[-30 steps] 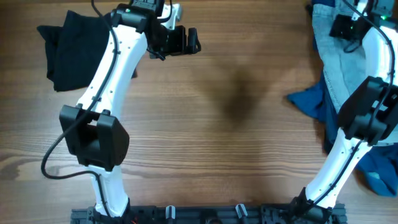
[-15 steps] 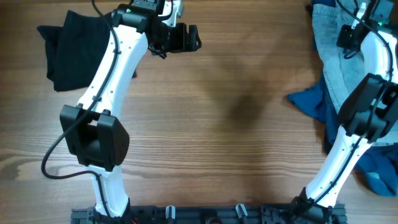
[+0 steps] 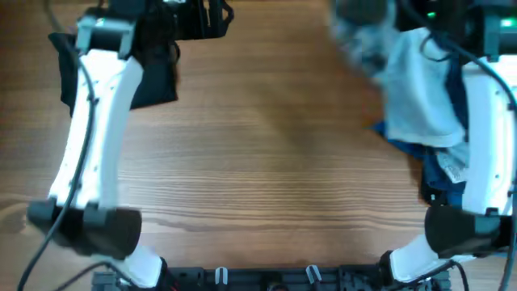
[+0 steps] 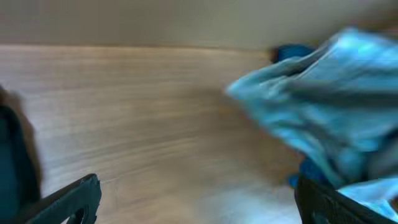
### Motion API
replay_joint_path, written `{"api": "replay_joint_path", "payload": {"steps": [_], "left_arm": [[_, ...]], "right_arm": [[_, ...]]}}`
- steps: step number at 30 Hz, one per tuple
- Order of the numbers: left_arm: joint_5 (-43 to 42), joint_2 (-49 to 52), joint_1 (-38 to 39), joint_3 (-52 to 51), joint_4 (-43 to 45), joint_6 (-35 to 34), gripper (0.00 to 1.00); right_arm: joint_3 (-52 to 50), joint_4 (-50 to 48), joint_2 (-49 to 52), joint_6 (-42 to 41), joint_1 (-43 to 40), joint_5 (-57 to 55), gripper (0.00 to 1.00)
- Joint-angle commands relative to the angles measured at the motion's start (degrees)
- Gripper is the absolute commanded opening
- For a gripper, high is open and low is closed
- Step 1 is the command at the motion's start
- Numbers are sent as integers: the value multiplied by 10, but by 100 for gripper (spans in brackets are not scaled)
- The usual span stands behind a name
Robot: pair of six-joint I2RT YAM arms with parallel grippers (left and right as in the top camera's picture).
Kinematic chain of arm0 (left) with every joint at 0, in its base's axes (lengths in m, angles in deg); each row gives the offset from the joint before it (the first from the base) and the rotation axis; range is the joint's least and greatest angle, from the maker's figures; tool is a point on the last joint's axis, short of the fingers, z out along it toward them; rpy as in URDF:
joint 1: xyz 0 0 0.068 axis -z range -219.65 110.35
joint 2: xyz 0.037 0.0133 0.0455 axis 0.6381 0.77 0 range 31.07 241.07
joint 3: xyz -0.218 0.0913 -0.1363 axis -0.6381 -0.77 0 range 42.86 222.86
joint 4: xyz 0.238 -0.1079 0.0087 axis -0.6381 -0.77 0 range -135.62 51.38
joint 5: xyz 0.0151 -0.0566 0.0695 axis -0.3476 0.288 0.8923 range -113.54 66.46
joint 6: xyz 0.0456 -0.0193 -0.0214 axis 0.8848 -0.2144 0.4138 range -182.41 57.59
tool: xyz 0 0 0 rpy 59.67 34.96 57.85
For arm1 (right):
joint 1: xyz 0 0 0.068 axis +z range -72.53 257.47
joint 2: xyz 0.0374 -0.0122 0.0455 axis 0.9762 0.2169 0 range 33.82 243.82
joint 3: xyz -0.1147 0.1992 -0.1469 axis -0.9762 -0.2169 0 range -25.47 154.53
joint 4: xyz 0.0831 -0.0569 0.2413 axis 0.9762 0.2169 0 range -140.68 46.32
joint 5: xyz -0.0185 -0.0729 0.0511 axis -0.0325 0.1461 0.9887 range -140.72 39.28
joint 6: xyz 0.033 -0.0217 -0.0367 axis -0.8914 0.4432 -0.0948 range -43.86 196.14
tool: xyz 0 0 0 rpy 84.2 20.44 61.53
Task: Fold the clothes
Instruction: 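Reach both grippers to the light-blue jeans pile and grasp the waistband, then lift the jeans with both grippers and pull them toward the table center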
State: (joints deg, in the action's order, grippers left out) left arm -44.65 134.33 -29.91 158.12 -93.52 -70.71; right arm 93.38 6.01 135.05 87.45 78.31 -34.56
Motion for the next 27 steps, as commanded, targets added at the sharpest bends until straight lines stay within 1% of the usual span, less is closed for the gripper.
{"api": "replay_joint_path", "payload": {"steps": [1,2,4,7,10,12,16,18,19,21,22,24,25,26,27], "left_arm": [[-10,-63,3,9,-37,36,100],[-22,-73,3,9,-54,39,100],[-70,-80,3,9,-101,110,100],[-115,-74,5,9,-162,211,100],[-116,-69,27,9,-163,307,100],[-116,-64,39,9,-162,350,100],[-104,-29,53,9,-151,400,100],[-97,-3,53,9,-148,408,100],[-97,20,53,9,-146,425,100],[-95,54,53,9,-134,426,99],[-95,65,53,9,-130,426,94],[-94,76,53,9,-122,426,51],[-94,77,52,9,-119,426,4],[-95,76,49,9,-115,423,4],[-94,73,46,9,-109,415,4]], "right_arm": [[4,24,-27,22,71,34,4],[4,30,-25,22,88,34,4],[4,38,-24,20,114,35,4],[4,56,-24,21,142,41,4],[4,71,-24,22,159,70,4],[4,82,-24,30,166,95,4],[4,104,-25,53,168,139,4],[4,114,-25,75,168,169,4],[4,118,-25,88,168,188,4],[4,123,-25,97,168,195,4],[4,126,-25,97,168,195,4],[4,126,-25,99,168,195,4],[4,126,-25,99,168,195,4],[4,125,-25,96,167,183,8],[4,124,-24,95,167,159,17]]}}
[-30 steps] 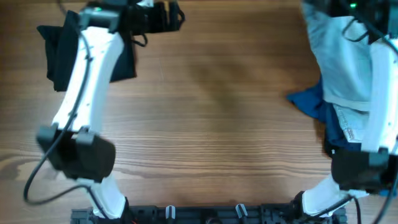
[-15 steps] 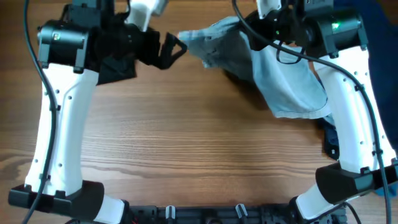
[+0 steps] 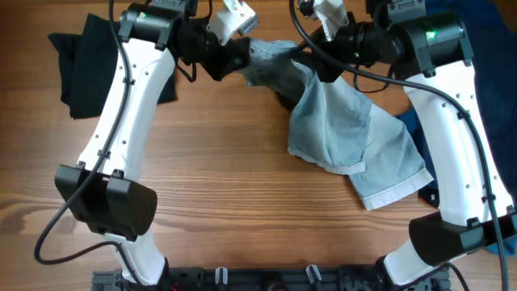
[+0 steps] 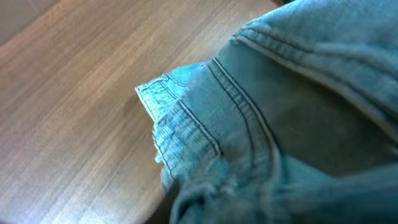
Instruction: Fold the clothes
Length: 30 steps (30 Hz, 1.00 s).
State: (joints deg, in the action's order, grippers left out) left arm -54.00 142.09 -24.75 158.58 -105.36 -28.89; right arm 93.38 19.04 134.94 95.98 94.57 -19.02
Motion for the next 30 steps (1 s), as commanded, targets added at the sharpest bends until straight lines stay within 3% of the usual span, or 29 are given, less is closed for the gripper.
{"api": "replay_joint_path", "payload": {"steps": [1,2,4,9,11,15,19,25,27,30], "left_arm": [[-1,-9,-12,4,21,-34,4],[-1,-16,-19,4,34,-62,4],[0,-30,-33,4,62,-118,4],[12,-44,-66,4,151,-261,4],[55,-44,-73,4,182,-315,4],[89,-44,-73,4,188,-322,4],[143,-44,-73,4,191,-343,4],[158,-44,-73,4,195,-345,4],[161,-44,-73,4,194,-345,4],[160,-44,-73,4,194,-345,4]], "right_arm": [[4,-6,-23,2,4,-33,26],[4,-6,-23,-12,4,-67,28],[4,4,-23,-43,4,-141,51],[2,63,-23,-80,-5,-152,56],[-21,80,-23,-79,1,-126,56],[-115,49,-23,-85,37,-110,56],[-242,-42,-23,-126,110,-118,55],[-364,-159,-23,-218,249,-317,54],[-423,-239,-23,-261,292,-398,54],[-487,-332,-23,-275,303,-421,54]]}}
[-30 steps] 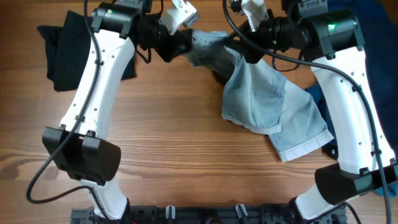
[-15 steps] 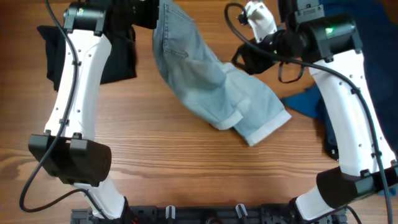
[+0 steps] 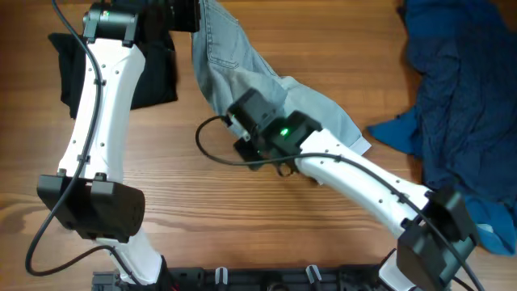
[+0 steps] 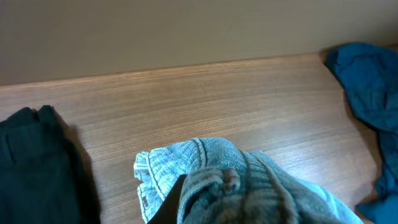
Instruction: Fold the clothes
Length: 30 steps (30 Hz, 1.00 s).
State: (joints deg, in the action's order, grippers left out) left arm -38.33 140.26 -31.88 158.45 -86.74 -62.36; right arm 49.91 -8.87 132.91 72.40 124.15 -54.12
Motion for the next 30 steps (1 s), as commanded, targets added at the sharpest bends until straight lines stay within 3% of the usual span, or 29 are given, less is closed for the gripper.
{"api": "replay_joint_path", "payload": {"steps": [1,4,8,12,16,20,25,30], "left_arm": [[4,-25,-2,6,8,-10,4],[3,-25,-2,6,8,-10,4],[3,-25,-2,6,7,-10,4],[3,-25,-2,6,1,-10,4],[17,-25,-2,6,-9,-10,4],[23,-25,-2,6,-34,-10,4],[23,-25,-2,6,-85,-10,4],[22,-25,-1,6,-93,-10,4]], "right_arm": [[-67,-77,-3,-40,7,-75,54],[-139,-197,-2,-40,7,-123,53],[-173,-283,18,-39,7,-125,47],[-173,-287,50,-83,6,-166,4],[-173,-278,-9,-129,-42,-183,4],[-173,-272,-113,-81,-193,-62,4],[-173,-281,-37,-27,-366,147,4],[-173,-324,49,-5,-378,155,6]]}}
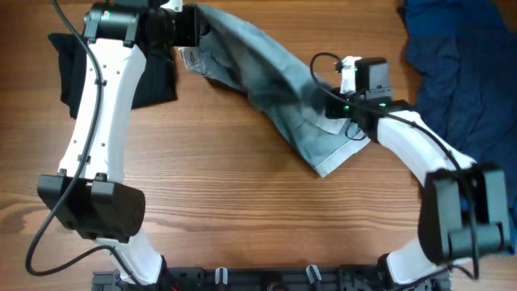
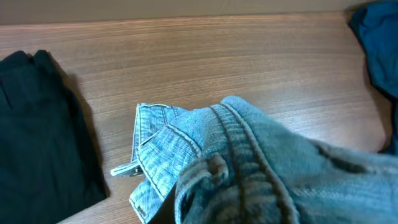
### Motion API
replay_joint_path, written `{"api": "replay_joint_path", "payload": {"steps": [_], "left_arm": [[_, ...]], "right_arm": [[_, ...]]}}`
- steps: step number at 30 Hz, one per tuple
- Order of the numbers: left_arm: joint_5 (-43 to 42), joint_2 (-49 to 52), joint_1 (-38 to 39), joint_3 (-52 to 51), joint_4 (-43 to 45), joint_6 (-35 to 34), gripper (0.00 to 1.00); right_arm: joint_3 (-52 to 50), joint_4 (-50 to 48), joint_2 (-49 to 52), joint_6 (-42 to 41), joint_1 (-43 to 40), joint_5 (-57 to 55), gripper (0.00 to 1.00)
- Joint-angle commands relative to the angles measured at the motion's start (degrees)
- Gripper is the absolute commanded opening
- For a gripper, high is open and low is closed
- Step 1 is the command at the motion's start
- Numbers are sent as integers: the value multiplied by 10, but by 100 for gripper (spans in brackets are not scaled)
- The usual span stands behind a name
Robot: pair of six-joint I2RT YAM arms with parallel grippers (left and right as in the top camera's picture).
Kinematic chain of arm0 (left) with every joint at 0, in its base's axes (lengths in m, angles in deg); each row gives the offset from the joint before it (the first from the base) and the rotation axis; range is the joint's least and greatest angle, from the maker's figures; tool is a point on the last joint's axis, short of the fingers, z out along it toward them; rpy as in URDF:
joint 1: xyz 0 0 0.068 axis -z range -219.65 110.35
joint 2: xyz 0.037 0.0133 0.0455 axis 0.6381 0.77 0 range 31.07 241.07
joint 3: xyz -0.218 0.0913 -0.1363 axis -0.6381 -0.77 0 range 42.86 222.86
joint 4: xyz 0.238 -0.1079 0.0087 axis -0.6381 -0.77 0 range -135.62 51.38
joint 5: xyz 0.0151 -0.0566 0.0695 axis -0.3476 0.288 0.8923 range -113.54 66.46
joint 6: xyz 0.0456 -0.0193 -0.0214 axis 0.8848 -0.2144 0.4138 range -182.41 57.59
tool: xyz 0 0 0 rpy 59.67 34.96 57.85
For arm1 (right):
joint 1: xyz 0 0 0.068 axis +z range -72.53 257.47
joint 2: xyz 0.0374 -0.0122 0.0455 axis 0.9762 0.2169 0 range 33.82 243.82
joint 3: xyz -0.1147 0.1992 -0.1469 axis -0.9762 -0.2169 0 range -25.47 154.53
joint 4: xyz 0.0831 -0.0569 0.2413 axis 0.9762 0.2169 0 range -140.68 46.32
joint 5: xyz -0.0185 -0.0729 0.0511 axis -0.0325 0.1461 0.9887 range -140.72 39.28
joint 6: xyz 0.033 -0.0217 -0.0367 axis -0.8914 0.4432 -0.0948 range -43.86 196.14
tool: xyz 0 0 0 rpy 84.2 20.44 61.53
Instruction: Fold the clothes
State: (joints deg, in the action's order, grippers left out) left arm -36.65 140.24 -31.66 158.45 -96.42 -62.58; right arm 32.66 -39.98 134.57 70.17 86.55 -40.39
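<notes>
A light-blue denim garment (image 1: pixel 279 97) is stretched from the table's back left towards the middle, its hem (image 1: pixel 335 153) lying on the wood. My left gripper (image 1: pixel 192 26) is shut on its waistband at the back. In the left wrist view the waistband (image 2: pixel 236 168) fills the lower frame and hides the fingers. My right gripper (image 1: pixel 327 103) sits in the cloth near the hem end, apparently shut on a fold with its fingertips buried in the fabric.
A folded black garment (image 1: pixel 73 73) lies at the back left, also seen beside the waistband (image 2: pixel 37 124). A crumpled dark-blue pile (image 1: pixel 464 73) covers the back right corner, its edge visible (image 2: pixel 376 50). Bare wooden table (image 1: pixel 202 194) spans the front.
My right arm was stretched far left across the denim; its gripper is now further right, at the hem end. The denim now runs longer and tauter. My left gripper still holds the waistband.
First my right arm had the denim bunched at the back right, with my left gripper open. Then both grippers met on it at the back centre. Then the left held the waistband at the back left. Now the garment spans diagonally between both grippers.
</notes>
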Motion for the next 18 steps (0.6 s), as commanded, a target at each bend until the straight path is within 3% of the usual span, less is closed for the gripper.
{"api": "replay_joint_path", "payload": {"steps": [1,5,6,7,8,12,18], "left_arm": [[5,-25,-3,6,2,-8,4],[6,-24,16,6,-15,-8,4],[6,-23,28,6,-25,-8,4],[6,-22,35,6,-32,-8,4],[6,-22,38,6,-36,-8,4],[6,-9,41,6,-48,-8,4],[6,-1,41,6,-42,-8,4]], "right_arm": [[0,-29,42,14,-2,18,7],[1,-103,54,-7,-8,21,4],[6,-92,54,-38,-11,50,66],[12,-75,49,-60,-11,70,90],[15,-61,41,-82,-11,87,97],[16,-20,-48,-137,-11,144,100],[15,108,-191,-137,2,180,100]]}}
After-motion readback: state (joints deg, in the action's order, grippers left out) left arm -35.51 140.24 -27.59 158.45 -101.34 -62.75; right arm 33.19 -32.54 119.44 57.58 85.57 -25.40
